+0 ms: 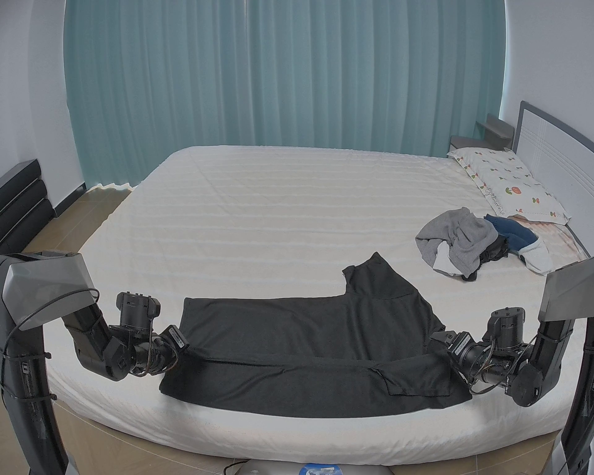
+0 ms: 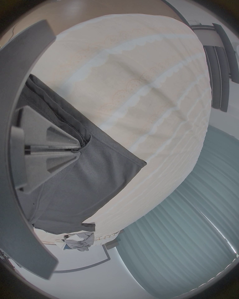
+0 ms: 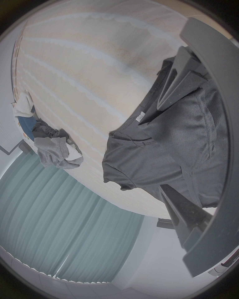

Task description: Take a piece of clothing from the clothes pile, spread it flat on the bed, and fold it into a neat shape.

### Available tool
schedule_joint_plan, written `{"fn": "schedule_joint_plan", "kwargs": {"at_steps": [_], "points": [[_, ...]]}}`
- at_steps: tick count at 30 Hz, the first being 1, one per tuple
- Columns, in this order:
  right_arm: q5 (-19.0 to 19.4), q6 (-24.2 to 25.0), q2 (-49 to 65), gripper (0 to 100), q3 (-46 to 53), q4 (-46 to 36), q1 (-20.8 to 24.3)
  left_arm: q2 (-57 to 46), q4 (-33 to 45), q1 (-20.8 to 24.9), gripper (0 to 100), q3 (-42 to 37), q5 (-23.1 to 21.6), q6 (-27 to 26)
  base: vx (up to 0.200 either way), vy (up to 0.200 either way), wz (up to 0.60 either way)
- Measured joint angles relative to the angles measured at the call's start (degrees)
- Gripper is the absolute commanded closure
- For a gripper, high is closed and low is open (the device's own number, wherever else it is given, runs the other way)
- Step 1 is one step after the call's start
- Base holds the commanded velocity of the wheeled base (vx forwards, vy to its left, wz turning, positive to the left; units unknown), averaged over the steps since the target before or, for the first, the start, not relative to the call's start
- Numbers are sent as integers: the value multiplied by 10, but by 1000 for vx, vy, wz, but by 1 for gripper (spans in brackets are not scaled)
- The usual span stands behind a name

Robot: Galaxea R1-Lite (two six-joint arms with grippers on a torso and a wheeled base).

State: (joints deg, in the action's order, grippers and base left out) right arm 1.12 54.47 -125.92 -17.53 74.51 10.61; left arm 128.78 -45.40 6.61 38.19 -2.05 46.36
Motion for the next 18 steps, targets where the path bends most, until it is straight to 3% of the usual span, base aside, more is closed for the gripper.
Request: {"fn": "schedule_joint_plan", "kwargs": {"at_steps": [9, 18], "points": [[0, -16, -1, 0, -5, 29, -7, 0, -4, -7, 100, 8, 18, 15, 0, 0, 0], [31, -86, -26, 0, -28, 37, -28, 0, -1, -7, 100, 14, 18, 30, 0, 0, 0]]}}
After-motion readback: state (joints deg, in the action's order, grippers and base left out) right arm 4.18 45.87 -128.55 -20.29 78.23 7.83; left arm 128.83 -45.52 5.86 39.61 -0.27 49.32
